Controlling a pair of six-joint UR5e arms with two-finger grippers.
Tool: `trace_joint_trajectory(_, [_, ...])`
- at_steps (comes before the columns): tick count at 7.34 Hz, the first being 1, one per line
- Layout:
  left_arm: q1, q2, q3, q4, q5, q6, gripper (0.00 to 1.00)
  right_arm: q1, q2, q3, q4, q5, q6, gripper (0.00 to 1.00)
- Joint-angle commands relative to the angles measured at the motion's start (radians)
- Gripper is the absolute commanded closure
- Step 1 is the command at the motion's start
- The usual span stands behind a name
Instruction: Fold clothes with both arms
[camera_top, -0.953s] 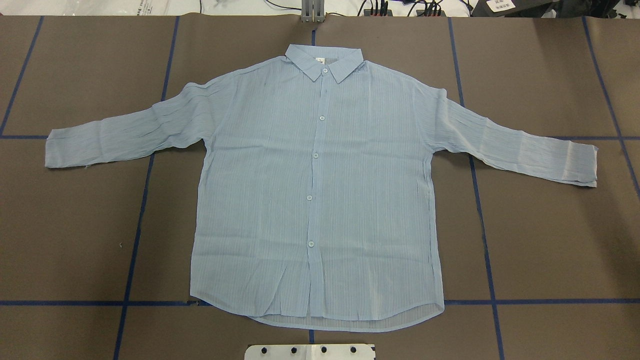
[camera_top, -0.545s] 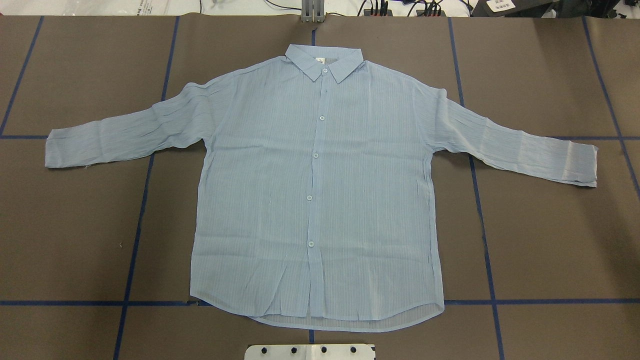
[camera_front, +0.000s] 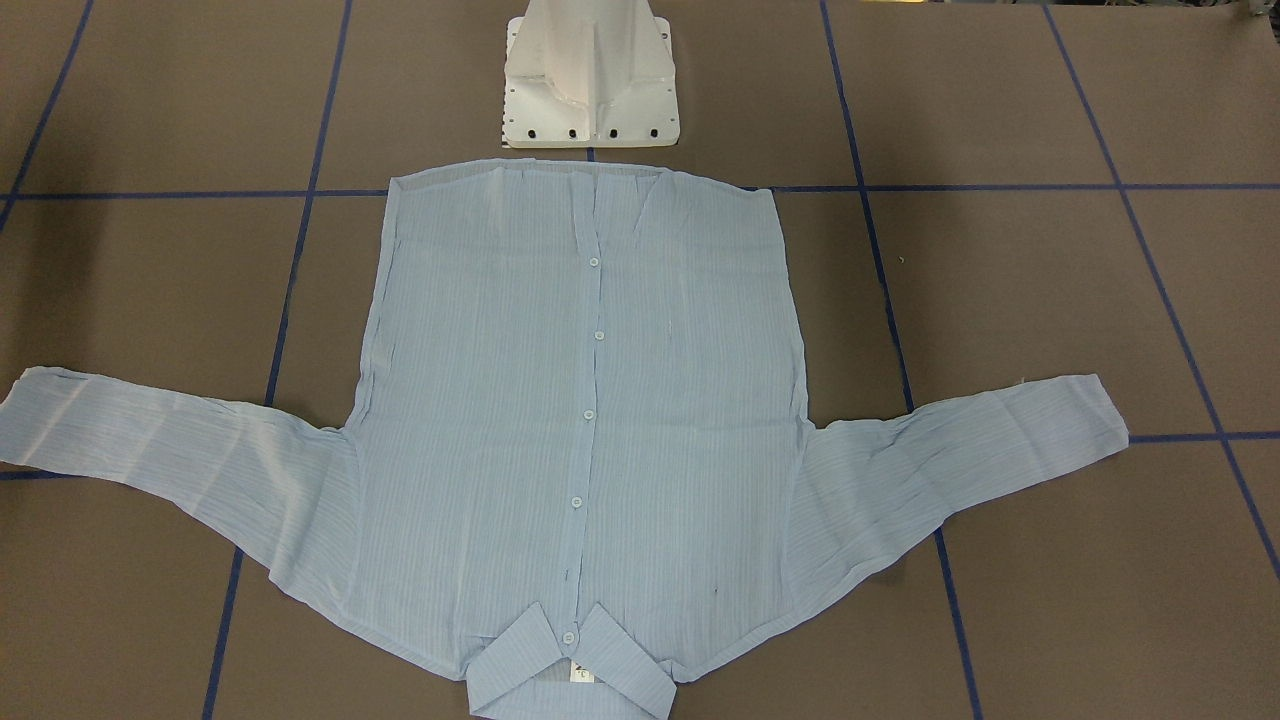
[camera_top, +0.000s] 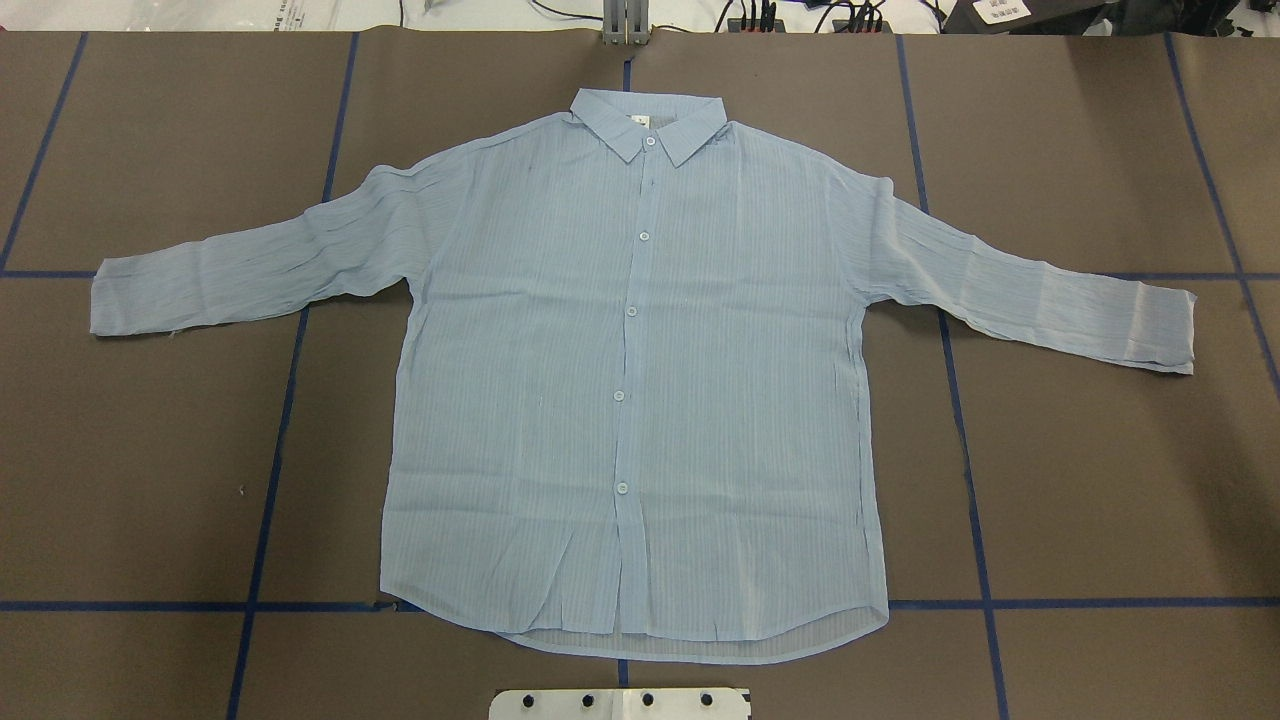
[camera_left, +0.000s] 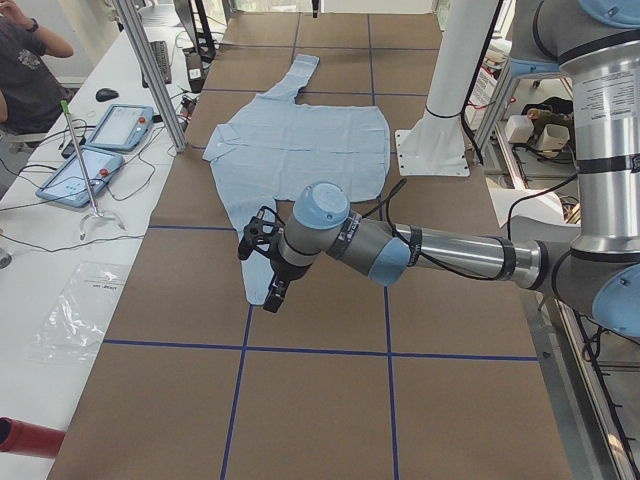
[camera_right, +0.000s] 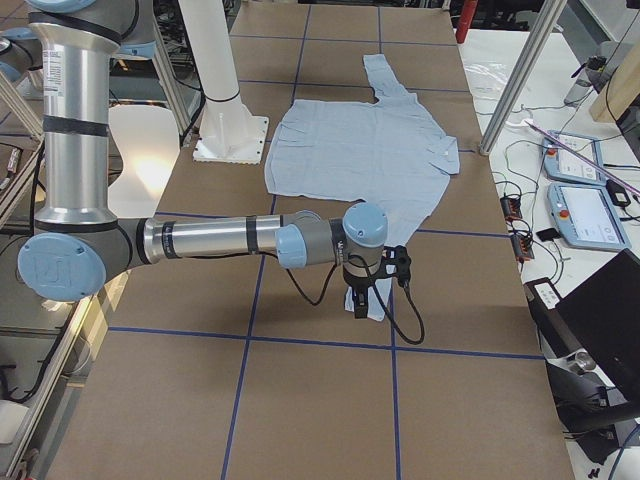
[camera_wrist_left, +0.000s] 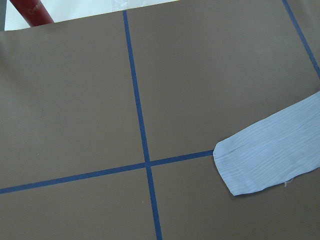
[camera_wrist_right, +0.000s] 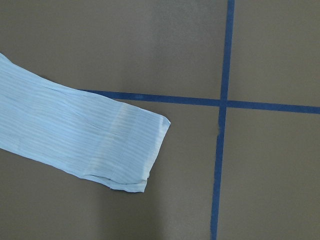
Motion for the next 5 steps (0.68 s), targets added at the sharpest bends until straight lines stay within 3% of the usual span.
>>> trace_joint_trajectory(1, [0.014,-0.002,0.002,-0.001,-0.04,-0.036,0.0,-0.062,0.071,-0.066,0.002,-0.004,0.02,0.01])
trace_joint_trajectory(2, [0.028,-0.007,-0.001,-0.015,-0.04,-0.036,0.0,-0.075,0.137,-0.145,0.016,-0.006,0.034,0.02])
trace_joint_trajectory(5, [0.036,0.0,0.011,-0.007,-0.04,-0.039,0.0,-0.164,0.216,-0.413,0.366,-0.009,0.259,0.07])
